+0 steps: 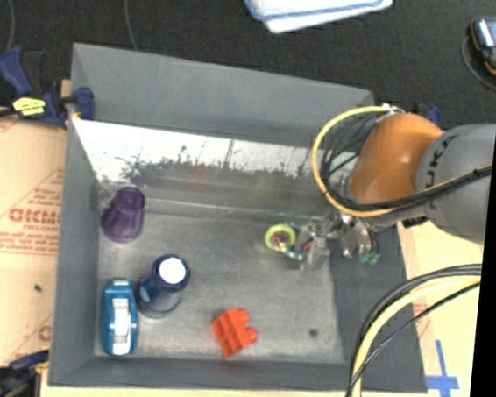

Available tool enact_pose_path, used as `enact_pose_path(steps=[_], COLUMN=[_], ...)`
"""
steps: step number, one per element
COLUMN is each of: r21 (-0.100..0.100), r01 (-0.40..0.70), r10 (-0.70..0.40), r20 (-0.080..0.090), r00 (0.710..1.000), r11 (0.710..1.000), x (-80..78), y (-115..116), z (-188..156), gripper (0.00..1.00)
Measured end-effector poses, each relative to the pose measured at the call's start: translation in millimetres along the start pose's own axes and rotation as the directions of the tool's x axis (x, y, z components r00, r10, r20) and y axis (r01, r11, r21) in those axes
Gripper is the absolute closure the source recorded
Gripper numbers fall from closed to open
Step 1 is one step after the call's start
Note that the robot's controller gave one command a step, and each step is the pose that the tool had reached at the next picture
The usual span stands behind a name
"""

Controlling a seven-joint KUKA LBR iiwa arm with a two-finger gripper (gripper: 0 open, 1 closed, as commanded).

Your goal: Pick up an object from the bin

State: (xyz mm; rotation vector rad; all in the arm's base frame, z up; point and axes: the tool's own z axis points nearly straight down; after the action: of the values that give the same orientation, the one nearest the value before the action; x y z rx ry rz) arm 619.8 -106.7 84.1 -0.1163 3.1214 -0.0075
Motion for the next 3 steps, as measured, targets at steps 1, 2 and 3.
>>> enact_pose_path(steps=[1,2,3], r21=[0.001,0.001,0.003], r01=[0.020,-0.014,0.002], r10=[-0.020,0.014,-0.002], r20=[-0.003,0.008,0.007], r00=[1.000,1.000,1.000], r11=[1.000,1.000,1.000], x=[4.7,0.6,-3.7], y=[-0.2,-7.0,-0.4], z=[-9.3,-8.4,-10.3], gripper=[1.00,1.00,1.00])
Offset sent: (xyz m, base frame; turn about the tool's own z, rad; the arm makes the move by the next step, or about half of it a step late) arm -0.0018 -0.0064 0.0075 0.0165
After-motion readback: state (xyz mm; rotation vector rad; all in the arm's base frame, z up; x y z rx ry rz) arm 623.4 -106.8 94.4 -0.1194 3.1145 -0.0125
